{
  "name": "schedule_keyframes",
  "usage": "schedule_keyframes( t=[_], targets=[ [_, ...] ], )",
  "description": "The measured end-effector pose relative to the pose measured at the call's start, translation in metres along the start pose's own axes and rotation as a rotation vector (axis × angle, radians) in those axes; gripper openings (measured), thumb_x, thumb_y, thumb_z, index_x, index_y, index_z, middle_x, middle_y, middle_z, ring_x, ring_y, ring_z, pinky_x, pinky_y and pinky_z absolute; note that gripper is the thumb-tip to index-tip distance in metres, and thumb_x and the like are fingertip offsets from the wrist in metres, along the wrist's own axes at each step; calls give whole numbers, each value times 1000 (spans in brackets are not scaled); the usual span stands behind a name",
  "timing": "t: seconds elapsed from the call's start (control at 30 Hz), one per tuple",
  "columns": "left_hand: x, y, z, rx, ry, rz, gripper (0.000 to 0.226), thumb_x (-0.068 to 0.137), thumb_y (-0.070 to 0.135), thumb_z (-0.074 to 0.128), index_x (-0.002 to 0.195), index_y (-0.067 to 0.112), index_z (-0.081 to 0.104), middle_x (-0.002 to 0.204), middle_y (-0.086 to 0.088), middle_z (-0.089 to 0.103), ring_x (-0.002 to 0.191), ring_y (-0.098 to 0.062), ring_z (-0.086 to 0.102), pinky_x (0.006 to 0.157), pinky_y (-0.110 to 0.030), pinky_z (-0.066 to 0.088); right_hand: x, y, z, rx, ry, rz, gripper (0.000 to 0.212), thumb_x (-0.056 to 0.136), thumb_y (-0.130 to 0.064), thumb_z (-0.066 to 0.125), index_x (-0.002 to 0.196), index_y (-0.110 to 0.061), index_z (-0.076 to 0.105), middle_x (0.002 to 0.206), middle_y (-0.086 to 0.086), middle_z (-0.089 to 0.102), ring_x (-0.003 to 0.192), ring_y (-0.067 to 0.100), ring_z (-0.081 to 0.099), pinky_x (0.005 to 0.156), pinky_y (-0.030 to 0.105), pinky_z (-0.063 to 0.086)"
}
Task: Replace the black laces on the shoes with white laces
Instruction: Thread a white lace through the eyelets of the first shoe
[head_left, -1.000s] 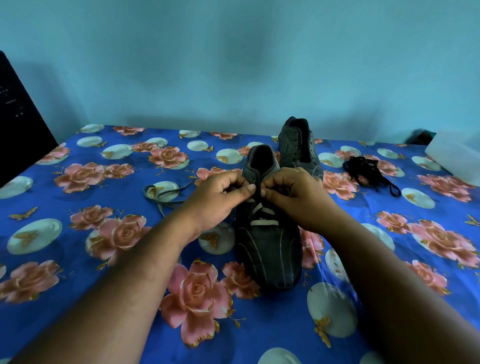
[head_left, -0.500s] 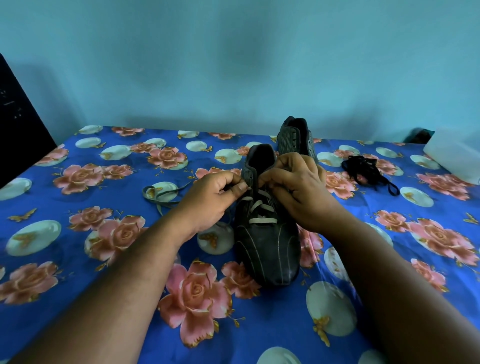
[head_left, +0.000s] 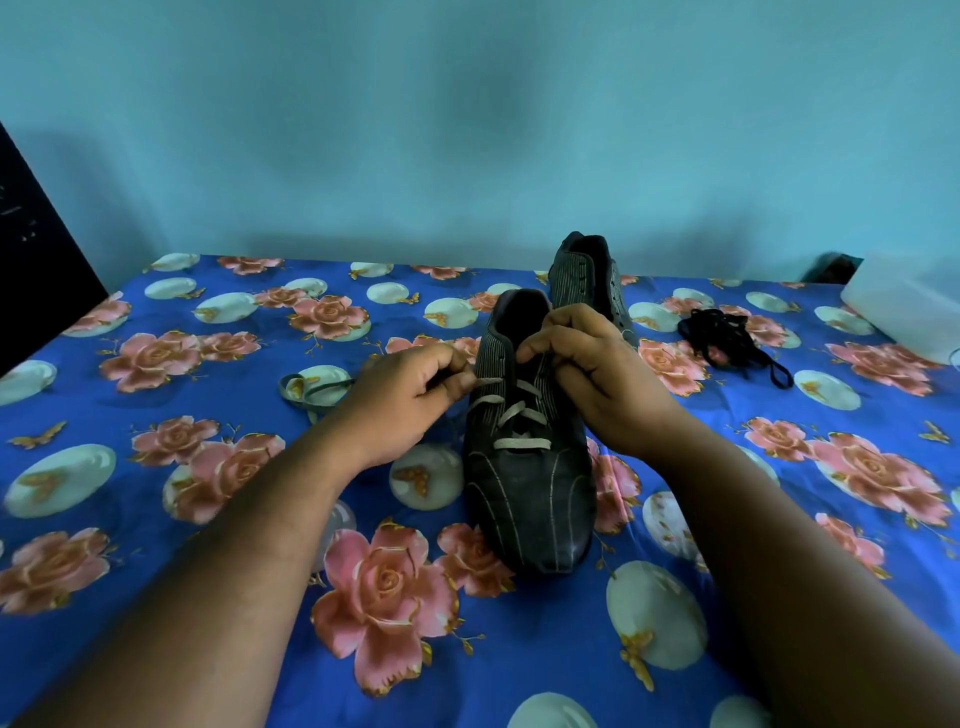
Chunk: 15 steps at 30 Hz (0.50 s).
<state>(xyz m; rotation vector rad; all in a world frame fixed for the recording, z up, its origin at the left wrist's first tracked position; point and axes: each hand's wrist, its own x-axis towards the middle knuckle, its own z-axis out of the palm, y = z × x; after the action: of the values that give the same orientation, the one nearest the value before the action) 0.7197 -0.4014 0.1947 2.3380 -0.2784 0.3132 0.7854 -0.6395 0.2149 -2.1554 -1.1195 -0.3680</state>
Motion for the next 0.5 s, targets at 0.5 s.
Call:
schedule_keyframes(
  t=[0.5],
  targets=[
    [-3,-22,-12,797,64,-179,19,101,27,56,118,31,62,144,7,41,147,-22,18,116,-64,5,-2,-6,-2,86,-13,11,30,87,3,46,98,-13,69,113,6,52,113,18,53,94,22,42]
  ],
)
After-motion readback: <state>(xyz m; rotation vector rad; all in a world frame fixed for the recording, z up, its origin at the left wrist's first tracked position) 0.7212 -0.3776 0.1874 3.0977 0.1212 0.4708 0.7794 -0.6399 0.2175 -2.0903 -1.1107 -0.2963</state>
